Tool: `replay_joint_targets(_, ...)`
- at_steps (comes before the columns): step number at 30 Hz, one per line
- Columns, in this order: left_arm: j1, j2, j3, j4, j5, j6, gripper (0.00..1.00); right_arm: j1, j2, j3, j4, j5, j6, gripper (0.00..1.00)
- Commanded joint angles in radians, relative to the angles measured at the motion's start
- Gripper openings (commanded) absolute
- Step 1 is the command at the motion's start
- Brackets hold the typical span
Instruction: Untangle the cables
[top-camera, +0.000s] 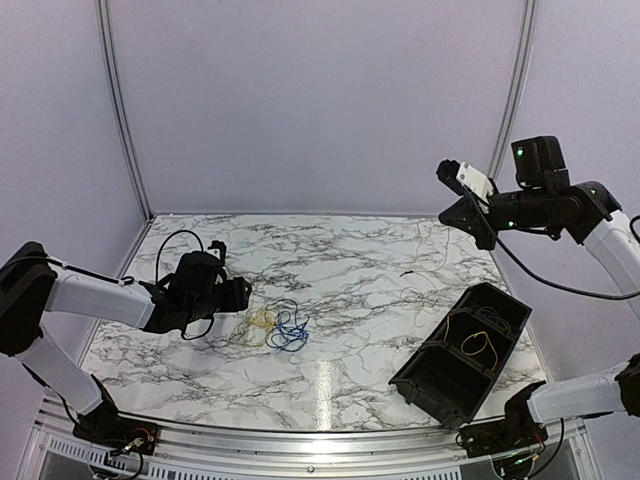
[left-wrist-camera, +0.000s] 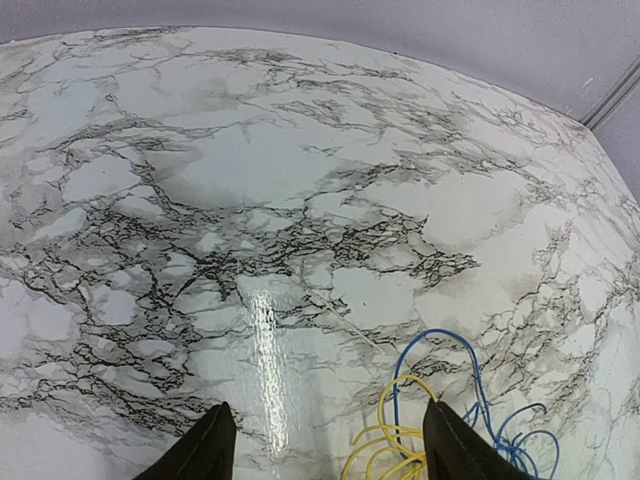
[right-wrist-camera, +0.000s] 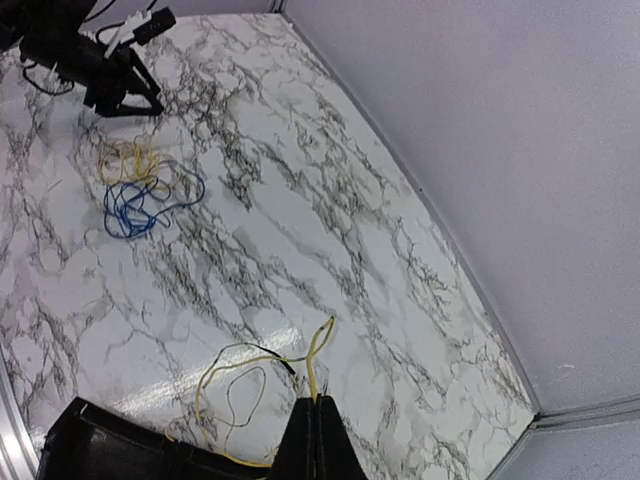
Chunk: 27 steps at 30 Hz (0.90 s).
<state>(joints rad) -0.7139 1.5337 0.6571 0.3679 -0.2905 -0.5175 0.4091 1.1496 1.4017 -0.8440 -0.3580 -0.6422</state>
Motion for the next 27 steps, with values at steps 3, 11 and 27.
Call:
replay_joint_targets(3, 0.005, -0.001, -0.008, -0.021, -0.028, 0.004, 0.67, -0.034, -0.080, 0.000, -0.236, 0.089, -0.183, 0.00)
replay_joint_targets(11, 0.005, 0.033, 0.003, -0.017, -0.022, 0.002, 0.67, -0.035, -0.144, 0.008, -0.397, 0.260, -0.247, 0.00)
replay_joint_targets(27, 0.005, 0.092, 0.035, -0.006, -0.019, 0.006, 0.68, -0.035, -0.237, -0.108, -0.531, 0.396, -0.284, 0.00)
